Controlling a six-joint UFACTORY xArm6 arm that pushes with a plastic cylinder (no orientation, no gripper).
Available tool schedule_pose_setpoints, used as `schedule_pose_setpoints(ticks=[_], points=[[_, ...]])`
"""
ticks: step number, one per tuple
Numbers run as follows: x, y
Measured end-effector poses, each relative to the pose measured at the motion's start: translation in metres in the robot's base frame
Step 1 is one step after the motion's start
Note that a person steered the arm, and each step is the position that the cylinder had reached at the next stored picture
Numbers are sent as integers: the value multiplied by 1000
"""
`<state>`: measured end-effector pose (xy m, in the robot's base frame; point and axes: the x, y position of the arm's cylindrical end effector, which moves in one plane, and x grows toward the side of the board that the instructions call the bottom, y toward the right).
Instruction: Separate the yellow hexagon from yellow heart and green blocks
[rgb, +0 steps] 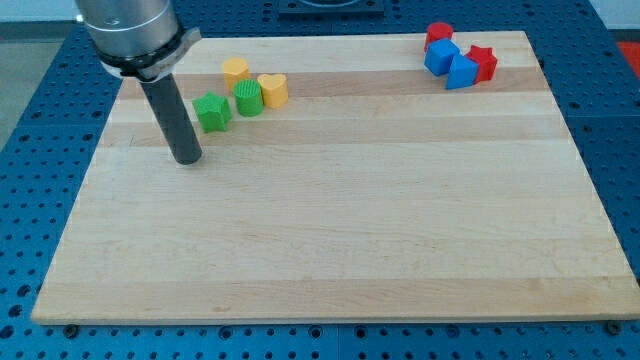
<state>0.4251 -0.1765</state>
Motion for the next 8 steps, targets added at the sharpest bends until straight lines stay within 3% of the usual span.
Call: schedule_pose_setpoints(ticks=[1, 3, 6, 8], points=[[-23, 1], [-153, 31], [-168, 12], [-216, -20]])
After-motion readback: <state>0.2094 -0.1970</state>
